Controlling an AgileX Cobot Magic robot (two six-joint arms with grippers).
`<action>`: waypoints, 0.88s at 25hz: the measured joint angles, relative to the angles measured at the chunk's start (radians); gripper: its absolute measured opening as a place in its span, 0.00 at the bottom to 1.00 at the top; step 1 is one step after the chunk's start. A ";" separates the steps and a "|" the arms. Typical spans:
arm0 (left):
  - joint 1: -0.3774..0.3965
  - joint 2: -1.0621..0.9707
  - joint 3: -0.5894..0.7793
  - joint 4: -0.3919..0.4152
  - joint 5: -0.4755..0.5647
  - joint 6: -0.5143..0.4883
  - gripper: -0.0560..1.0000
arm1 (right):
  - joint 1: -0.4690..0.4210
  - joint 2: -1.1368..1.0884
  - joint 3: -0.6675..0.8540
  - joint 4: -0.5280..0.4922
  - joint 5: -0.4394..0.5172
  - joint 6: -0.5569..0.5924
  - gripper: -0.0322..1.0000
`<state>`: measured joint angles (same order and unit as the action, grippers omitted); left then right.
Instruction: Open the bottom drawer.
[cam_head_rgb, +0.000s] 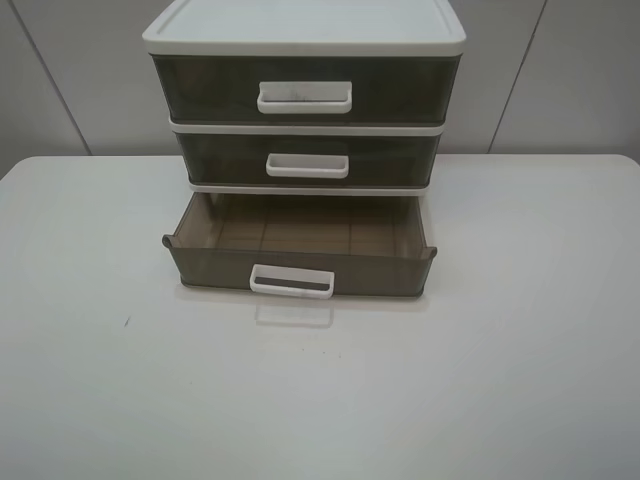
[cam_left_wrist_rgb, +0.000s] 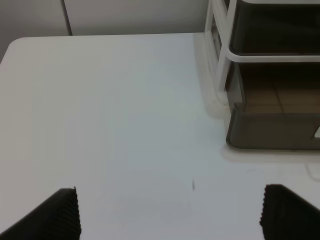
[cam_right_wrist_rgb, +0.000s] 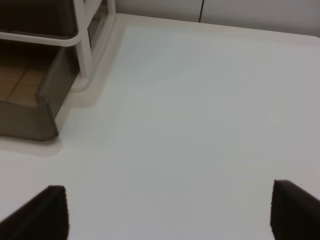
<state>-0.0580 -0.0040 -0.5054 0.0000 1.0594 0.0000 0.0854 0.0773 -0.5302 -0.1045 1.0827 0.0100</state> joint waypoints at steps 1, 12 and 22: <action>0.000 0.000 0.000 0.000 0.000 0.000 0.76 | -0.004 -0.006 0.004 -0.004 -0.009 0.000 0.80; 0.000 0.000 0.000 0.000 0.000 0.000 0.76 | -0.082 -0.081 0.006 -0.020 -0.015 0.000 0.80; 0.000 0.000 0.000 0.000 0.000 0.000 0.76 | -0.082 -0.081 0.006 -0.001 -0.015 -0.022 0.80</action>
<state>-0.0580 -0.0040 -0.5054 0.0000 1.0594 0.0000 0.0039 -0.0037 -0.5245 -0.1055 1.0678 -0.0121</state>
